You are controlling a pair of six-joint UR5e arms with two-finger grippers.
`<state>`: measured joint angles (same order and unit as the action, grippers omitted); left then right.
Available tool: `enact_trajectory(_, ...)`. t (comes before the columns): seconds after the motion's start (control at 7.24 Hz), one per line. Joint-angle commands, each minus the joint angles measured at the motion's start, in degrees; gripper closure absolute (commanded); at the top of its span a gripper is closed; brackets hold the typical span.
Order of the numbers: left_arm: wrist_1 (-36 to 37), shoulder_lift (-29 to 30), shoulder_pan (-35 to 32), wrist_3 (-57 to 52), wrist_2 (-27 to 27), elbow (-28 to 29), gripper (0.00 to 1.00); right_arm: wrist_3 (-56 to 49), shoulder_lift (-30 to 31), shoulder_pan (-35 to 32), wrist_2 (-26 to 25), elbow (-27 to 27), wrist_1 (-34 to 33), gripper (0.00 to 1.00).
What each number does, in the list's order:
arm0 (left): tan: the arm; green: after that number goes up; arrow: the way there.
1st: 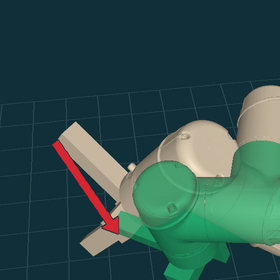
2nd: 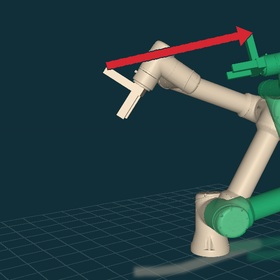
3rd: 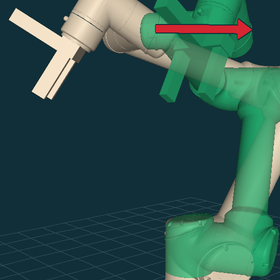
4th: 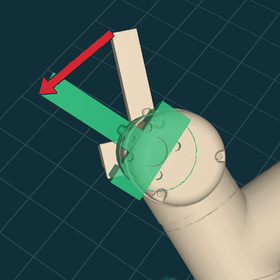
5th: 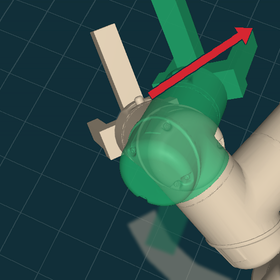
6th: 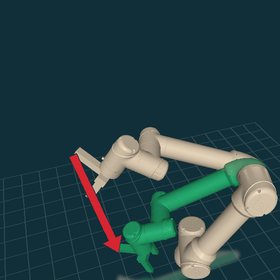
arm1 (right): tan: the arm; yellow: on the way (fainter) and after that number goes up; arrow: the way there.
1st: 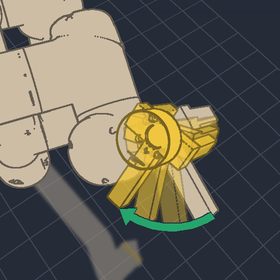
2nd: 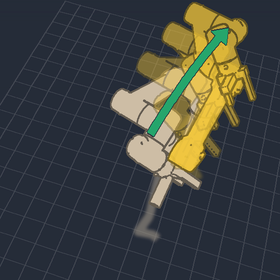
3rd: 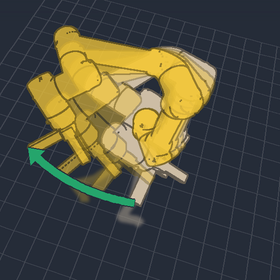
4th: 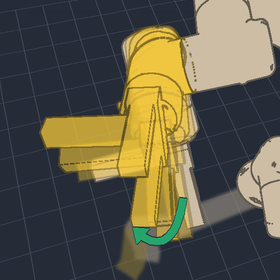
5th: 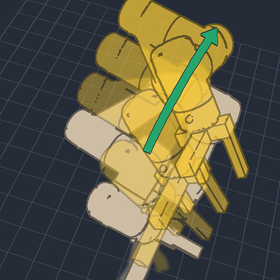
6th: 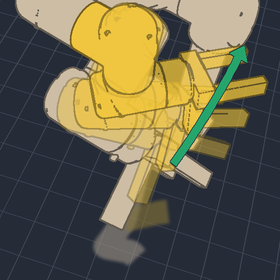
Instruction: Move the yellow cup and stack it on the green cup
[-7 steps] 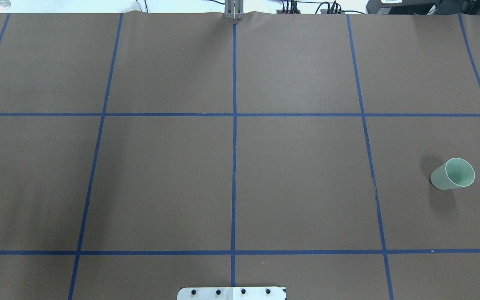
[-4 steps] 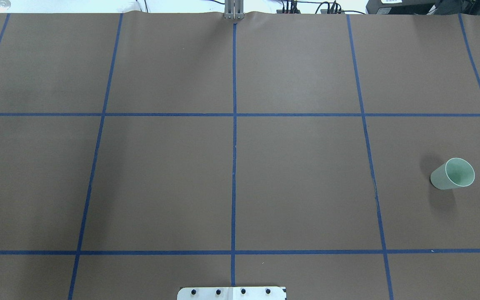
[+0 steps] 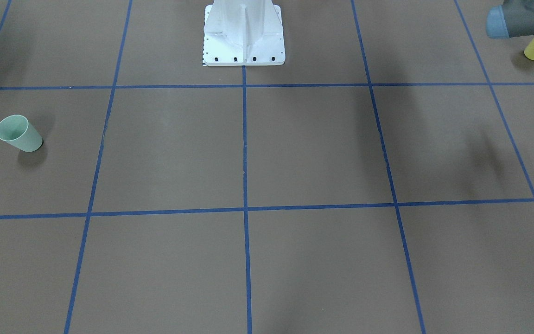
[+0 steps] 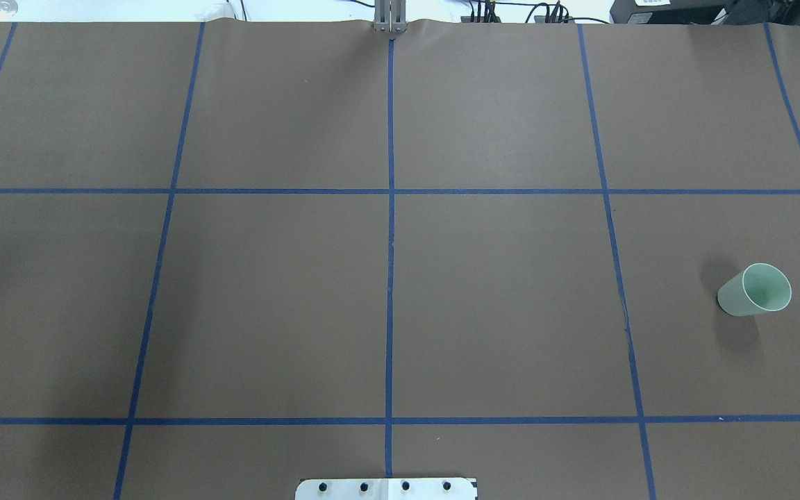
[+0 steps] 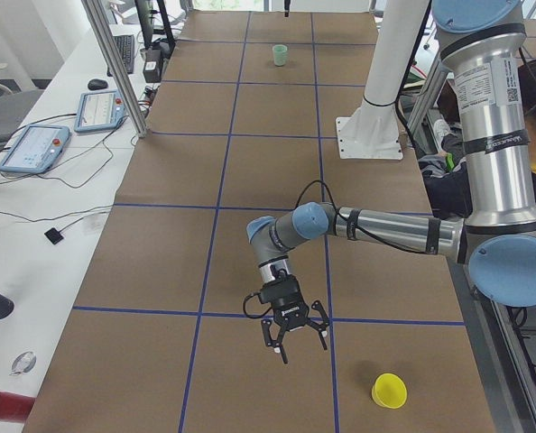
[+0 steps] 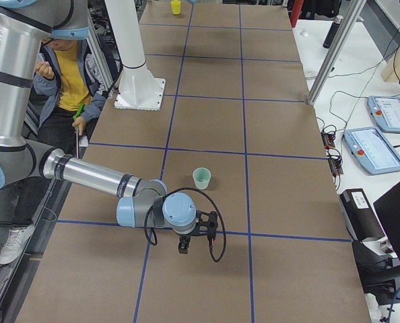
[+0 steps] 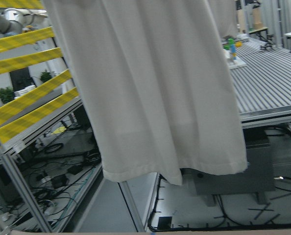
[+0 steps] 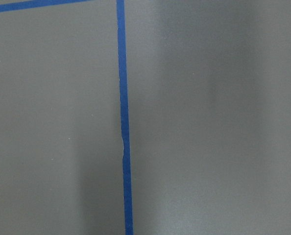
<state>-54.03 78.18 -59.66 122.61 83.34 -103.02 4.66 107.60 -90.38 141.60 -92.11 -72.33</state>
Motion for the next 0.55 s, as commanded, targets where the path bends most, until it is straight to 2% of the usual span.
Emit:
enact_trajectory(0.0, 3.8, 3.1, 4.8, 11.5, 9.1, 7.7, 0.00, -0.1, 0.0, 0.0, 0.1, 0.0, 0.0, 0.00)
enact_trajectory(0.28, 3.3, 3.8, 6.9, 18.0, 14.3, 14.1, 0.00, -0.1, -0.2, 0.0, 0.1, 0.0, 0.1, 0.00)
enact_trajectory(0.41, 3.5, 4.0, 7.1, 20.6, 18.6, 16.9, 0.00, -0.1, -0.3, 0.0, 0.2, -0.1, 0.1, 0.00)
